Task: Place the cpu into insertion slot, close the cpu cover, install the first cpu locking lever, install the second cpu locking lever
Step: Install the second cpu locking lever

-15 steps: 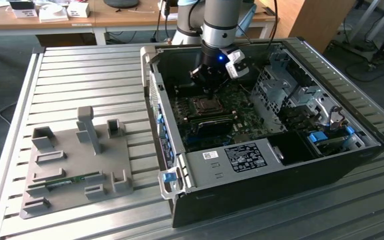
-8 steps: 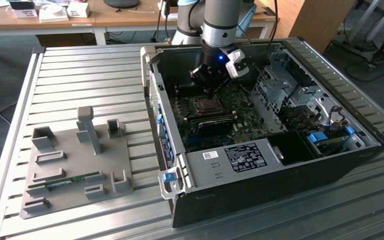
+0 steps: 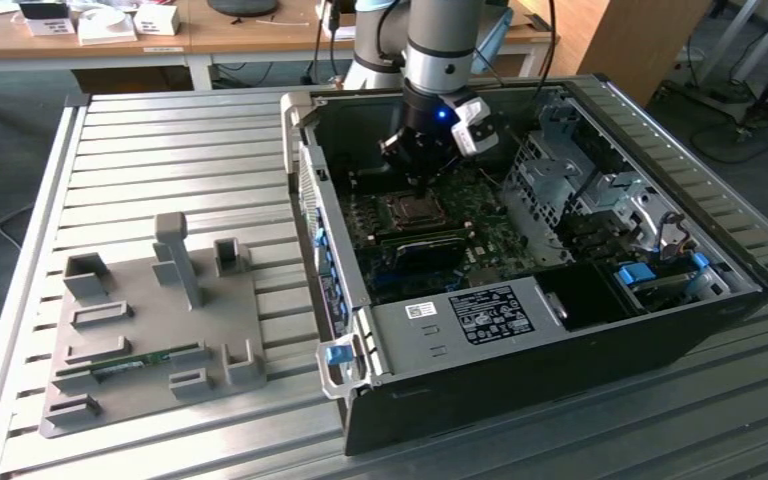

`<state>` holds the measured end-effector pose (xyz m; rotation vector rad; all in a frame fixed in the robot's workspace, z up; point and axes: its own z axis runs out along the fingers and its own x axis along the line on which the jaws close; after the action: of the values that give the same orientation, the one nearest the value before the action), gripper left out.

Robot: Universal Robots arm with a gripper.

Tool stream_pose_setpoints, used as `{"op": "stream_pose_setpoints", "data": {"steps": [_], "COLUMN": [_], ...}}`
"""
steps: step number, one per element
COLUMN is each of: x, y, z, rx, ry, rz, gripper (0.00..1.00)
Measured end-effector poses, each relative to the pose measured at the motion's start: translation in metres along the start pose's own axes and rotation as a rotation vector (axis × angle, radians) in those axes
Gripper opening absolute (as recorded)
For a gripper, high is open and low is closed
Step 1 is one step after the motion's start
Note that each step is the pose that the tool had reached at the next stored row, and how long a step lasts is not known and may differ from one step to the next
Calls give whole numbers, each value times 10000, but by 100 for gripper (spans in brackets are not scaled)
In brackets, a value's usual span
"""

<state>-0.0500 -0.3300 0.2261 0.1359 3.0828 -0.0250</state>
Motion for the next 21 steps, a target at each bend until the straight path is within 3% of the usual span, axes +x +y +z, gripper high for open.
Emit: {"op": "stream_pose_setpoints", "data": {"steps": [21], "x": [-3], "y": [-1], "z": [-61], "rx": [0], "ry": [0], "rz": [0], "gripper": [11]}}
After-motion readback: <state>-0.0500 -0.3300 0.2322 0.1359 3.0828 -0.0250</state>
